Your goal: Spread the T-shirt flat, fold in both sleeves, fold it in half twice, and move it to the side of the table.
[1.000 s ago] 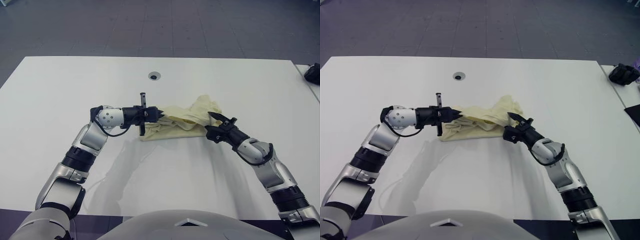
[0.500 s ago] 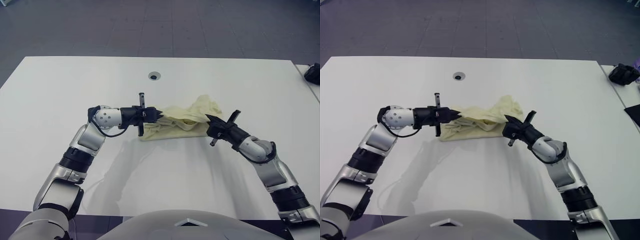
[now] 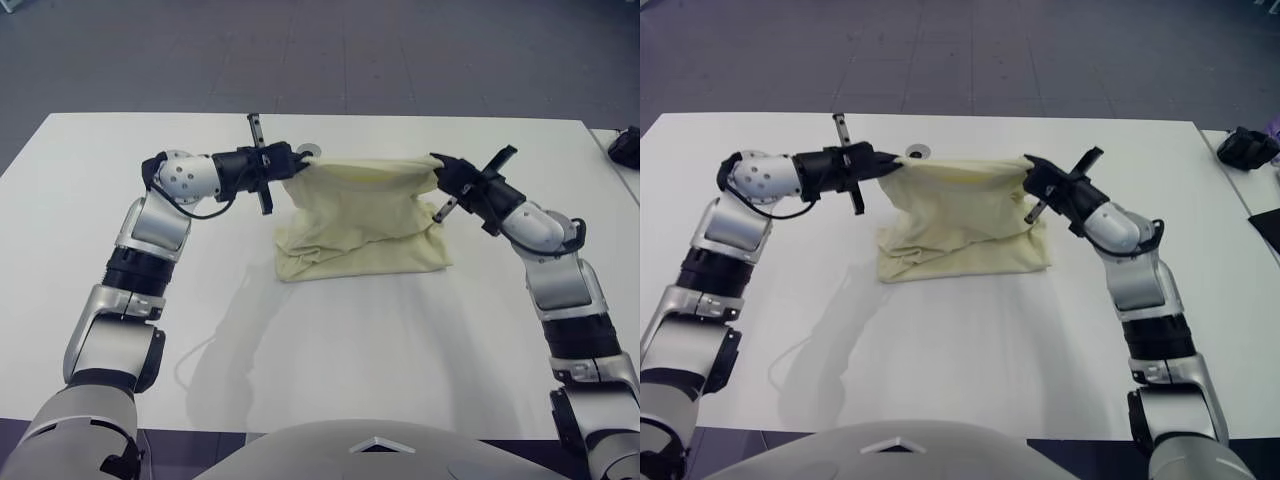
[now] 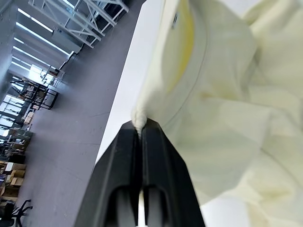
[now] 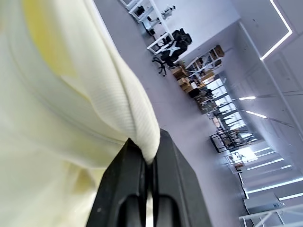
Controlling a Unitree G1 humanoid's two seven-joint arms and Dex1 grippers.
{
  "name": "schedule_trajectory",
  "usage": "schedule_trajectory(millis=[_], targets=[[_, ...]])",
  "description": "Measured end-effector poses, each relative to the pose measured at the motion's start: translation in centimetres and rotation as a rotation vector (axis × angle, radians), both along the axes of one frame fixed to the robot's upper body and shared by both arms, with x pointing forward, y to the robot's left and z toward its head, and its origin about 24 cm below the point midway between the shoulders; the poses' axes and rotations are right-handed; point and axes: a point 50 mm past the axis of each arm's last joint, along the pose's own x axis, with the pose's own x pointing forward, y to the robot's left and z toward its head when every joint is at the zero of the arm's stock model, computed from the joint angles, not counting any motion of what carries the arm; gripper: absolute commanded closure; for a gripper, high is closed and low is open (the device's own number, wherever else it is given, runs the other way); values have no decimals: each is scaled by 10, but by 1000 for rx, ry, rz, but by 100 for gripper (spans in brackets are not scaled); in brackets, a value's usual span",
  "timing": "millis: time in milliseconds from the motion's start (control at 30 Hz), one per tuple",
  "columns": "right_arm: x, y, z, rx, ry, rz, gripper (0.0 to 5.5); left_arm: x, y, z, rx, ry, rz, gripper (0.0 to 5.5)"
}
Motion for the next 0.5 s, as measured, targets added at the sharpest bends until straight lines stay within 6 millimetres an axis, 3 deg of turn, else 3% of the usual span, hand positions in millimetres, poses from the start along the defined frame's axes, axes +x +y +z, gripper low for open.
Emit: schedule_trajectory(millis=[100,333,500], targets=[[31,4,5,0,-24,-34,549,24,-10,1,16,-18,30,550],[83,16,15,-48,-55,-118,549,58,-19,16,112,-107,167,550],[103,33,64,-83,-226,-140,549,71,-18,62,136,-296,278,550]])
